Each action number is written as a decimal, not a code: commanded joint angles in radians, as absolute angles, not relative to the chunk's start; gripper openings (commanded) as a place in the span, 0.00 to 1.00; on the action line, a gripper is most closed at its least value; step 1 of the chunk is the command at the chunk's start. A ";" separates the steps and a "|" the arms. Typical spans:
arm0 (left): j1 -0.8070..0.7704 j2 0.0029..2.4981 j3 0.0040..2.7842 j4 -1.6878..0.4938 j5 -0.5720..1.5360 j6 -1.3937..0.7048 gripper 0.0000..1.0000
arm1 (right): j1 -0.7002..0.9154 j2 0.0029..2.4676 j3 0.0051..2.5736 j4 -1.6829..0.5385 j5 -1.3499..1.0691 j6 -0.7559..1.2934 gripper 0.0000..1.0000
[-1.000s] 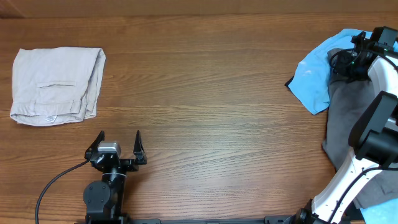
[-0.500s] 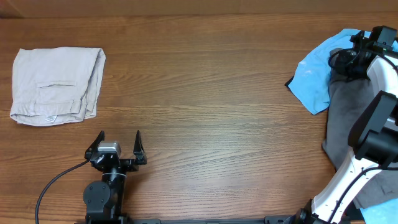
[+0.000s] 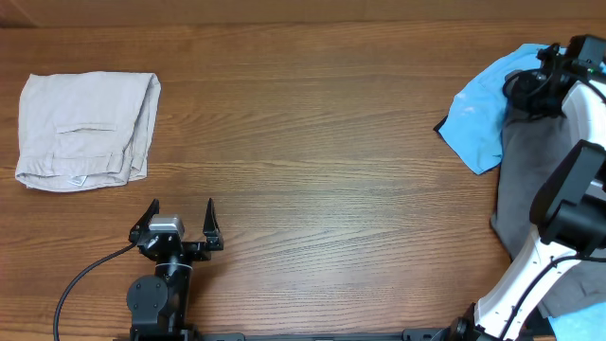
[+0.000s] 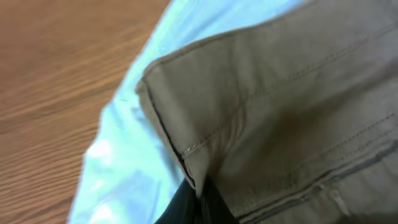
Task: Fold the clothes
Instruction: 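Grasp the grey shorts' waistband edge with the right gripper, then drag the grey shorts left off the shirt onto the table center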
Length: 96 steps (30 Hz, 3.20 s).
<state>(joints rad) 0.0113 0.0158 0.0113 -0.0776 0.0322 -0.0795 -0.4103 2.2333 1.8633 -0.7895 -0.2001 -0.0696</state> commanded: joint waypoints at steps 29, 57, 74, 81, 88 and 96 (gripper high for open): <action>0.020 0.005 0.005 -0.075 0.025 -0.097 1.00 | 0.503 2.032 1.781 -0.899 -0.416 0.242 0.04; 0.020 0.005 0.005 -0.075 0.025 -0.097 1.00 | 0.298 1.801 1.817 -1.159 -0.150 0.308 1.00; 0.020 0.005 0.005 -0.075 0.025 -0.097 1.00 | 0.055 1.803 1.813 -1.155 -0.150 0.308 1.00; 0.020 0.005 0.005 -0.075 0.025 -0.097 1.00 | 0.055 1.803 1.813 -1.155 -0.150 0.308 1.00; 0.020 0.005 0.005 -0.075 0.025 -0.097 1.00 | 0.055 1.803 1.813 -1.155 -0.150 0.308 1.00; 0.020 0.005 0.005 -0.075 0.025 -0.097 1.00 | 0.055 1.803 1.813 -1.155 -0.150 0.308 1.00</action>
